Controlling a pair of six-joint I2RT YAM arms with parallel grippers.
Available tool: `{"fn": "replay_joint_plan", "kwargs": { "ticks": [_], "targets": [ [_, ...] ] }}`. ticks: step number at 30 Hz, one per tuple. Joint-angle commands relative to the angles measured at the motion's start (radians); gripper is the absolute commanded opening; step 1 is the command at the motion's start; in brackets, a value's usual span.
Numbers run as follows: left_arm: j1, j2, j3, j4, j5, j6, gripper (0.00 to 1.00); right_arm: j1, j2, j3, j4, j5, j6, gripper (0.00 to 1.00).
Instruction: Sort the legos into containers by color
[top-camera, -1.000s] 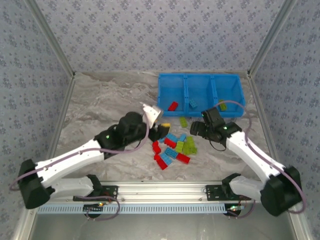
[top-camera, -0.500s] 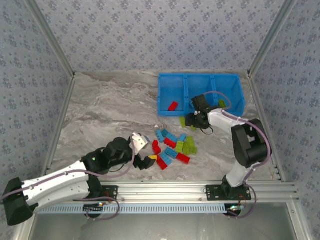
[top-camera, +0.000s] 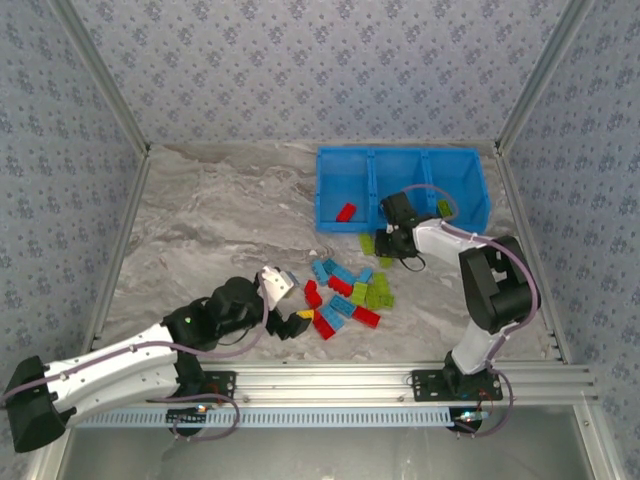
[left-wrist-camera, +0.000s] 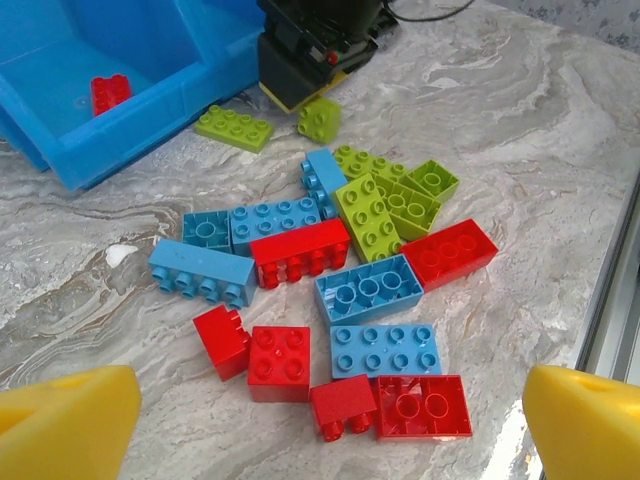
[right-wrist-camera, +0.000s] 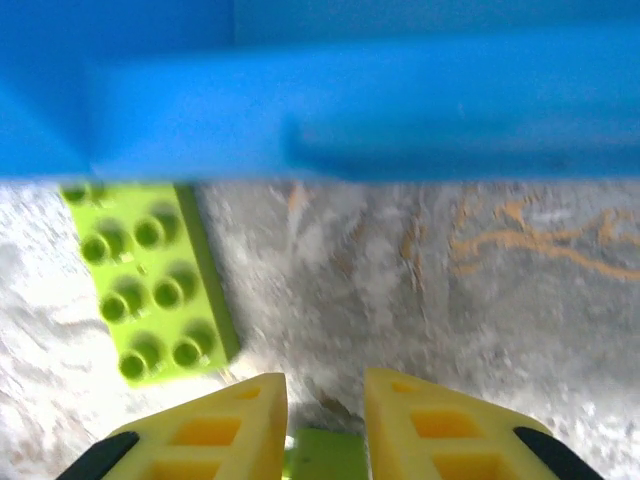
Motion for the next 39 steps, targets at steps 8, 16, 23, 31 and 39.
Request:
{"fn": "replay_joint_plan", "kwargs": {
  "ticks": [8,16,23,31,39],
  "targets": [
    [-0.007,0.004,-0.009,0.082,-0.001,-0.013,0.99,0.004,-0.215,-0.08,-0.041,0.003,0.058,0.46],
    [-0.007,0.036,-0.003,0.094,-0.003,-0.009,0.99,0.042,-0.092,-0.057,-0.054,0.013,0.194,0.74],
    [-0.007,0.026,-0.006,0.064,-0.008,-0.019,0.99,0.074,0.002,-0.019,-0.09,0.117,0.364,0.56],
    [-0.008,-0.009,-0.028,0.07,-0.014,-0.031,0.99,0.078,-0.051,-0.094,-0.049,0.145,0.415,0.21],
    [-0.008,-0.014,-0.025,0.143,0.114,-0.016,0.99,0.059,-0.323,-0.113,-0.102,0.209,0.379,0.12]
  ]
}}
